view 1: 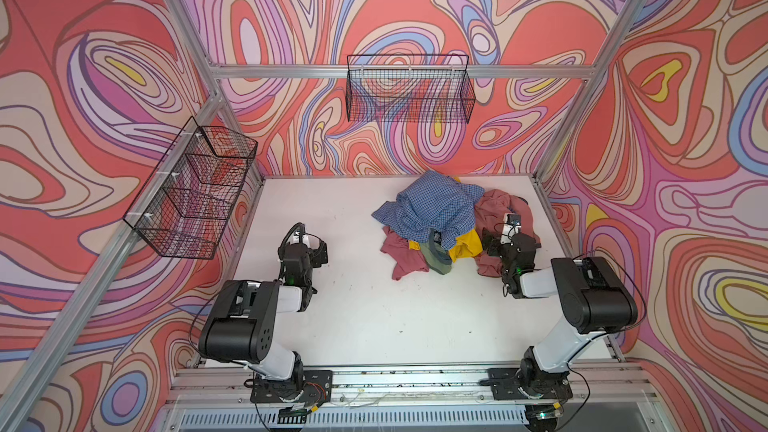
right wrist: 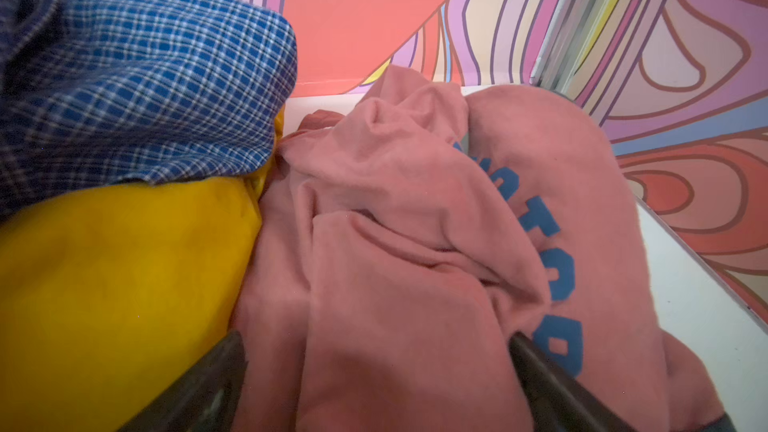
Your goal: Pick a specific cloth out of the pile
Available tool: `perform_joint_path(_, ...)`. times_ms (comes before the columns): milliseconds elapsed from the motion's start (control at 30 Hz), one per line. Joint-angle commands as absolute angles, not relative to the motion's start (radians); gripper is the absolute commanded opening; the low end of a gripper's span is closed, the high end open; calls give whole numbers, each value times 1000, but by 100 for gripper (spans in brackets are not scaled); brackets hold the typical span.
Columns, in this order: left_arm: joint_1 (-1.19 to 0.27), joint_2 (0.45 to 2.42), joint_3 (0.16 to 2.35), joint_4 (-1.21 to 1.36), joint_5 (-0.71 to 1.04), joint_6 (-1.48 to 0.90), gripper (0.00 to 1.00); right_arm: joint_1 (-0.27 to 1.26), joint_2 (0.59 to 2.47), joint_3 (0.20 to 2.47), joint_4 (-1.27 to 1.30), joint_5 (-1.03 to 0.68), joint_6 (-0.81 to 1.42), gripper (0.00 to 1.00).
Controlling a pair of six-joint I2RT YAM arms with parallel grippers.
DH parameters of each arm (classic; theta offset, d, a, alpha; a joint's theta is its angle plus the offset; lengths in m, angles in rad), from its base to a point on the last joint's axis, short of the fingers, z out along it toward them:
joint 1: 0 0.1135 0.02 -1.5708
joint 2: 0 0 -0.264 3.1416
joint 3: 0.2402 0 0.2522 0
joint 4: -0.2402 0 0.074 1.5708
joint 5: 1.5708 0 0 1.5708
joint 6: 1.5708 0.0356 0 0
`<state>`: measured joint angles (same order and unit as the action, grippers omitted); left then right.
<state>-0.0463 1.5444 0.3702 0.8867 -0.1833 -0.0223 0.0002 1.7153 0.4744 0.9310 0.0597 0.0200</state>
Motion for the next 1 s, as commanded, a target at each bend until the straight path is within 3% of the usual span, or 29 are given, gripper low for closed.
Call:
perform_joint_path(0,-51,1545,364,920,-179,-17,100,-2,1720,474,949,53,27,98)
perform_joint_path(833,-48,1545,367,914,-173,-11,100,-2,1720,472,951,54,27,98)
perform_joint_path(967,-48,1486,416,786,-129,5,100,-2,1639,553,724,134,63,98)
